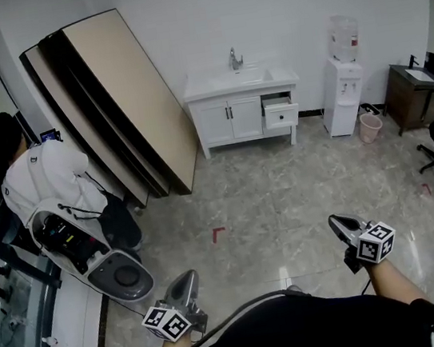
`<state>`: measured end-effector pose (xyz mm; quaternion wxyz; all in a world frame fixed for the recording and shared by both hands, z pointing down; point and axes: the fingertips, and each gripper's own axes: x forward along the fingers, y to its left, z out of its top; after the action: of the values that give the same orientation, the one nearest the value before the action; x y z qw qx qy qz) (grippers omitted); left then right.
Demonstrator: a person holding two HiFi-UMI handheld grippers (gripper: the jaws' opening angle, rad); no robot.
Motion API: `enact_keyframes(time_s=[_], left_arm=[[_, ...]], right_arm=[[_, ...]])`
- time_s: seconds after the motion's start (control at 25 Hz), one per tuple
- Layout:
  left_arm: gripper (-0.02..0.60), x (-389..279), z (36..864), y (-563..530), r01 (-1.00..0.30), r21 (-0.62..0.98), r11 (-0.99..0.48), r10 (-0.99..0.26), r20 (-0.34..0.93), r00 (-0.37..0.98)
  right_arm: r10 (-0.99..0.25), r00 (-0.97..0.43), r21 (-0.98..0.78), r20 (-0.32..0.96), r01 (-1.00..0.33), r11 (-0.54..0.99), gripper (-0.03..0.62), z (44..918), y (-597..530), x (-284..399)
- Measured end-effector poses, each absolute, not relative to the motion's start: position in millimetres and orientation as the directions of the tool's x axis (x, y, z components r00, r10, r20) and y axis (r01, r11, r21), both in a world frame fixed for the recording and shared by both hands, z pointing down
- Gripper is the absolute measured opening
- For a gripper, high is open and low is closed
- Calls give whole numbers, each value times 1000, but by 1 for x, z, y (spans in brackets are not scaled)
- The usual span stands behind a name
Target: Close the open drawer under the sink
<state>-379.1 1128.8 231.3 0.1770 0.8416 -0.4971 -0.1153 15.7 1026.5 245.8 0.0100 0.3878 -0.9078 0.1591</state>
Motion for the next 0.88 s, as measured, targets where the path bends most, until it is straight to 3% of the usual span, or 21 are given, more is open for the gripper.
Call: enact_keyframes(time_s=[0.6, 0.88], left_arm=[[0, -268, 207, 906, -802, 443, -400, -908, -75, 412], [0, -267, 225, 845, -800, 464, -381, -907, -19, 421]], right_arm=[[-584, -804, -221, 106, -592, 775, 0, 219, 787, 91], [-597, -791, -263, 131, -609, 748, 0, 243, 737, 98]])
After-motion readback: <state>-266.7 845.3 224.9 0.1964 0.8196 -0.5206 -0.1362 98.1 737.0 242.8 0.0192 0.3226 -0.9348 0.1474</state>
